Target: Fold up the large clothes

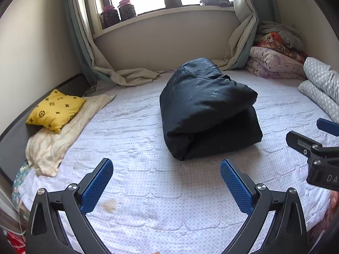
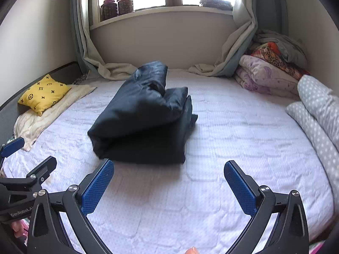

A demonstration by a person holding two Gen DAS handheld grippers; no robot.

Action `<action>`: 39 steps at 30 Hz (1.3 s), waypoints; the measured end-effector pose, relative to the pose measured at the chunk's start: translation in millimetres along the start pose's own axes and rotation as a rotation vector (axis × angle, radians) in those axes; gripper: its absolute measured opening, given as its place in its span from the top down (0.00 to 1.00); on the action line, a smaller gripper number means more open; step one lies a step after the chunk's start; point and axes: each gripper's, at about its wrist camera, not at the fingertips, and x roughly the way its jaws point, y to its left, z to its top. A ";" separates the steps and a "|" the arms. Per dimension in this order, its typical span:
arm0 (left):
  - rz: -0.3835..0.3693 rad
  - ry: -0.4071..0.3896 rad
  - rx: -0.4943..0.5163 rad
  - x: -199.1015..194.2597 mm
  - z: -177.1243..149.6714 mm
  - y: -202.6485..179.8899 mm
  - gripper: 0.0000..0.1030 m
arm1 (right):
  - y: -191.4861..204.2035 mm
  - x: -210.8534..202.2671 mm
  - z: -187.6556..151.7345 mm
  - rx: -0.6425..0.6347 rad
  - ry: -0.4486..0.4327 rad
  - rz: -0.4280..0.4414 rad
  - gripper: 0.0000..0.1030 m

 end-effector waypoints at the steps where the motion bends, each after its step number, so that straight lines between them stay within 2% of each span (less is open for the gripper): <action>1: -0.002 -0.004 -0.006 -3.0 -3.4 -0.2 0.00 | 0.7 -0.5 -4.3 -0.001 0.010 0.000 0.00; 5: -0.035 0.007 -0.052 -10.0 -18.9 4.3 0.00 | 3.0 -3.3 -18.9 -0.005 0.047 0.013 0.00; 10: -0.023 0.029 -0.066 -8.2 -27.1 7.0 0.00 | 2.1 -6.5 -28.7 0.008 0.061 0.001 0.00; 17: -0.013 0.045 -0.068 -3.1 -27.5 4.9 0.00 | 3.1 -6.1 -32.1 -0.008 0.069 -0.030 0.00; 39: -0.031 0.059 -0.063 0.3 -28.3 -1.9 0.00 | -2.0 0.4 -34.9 0.002 0.105 0.004 0.00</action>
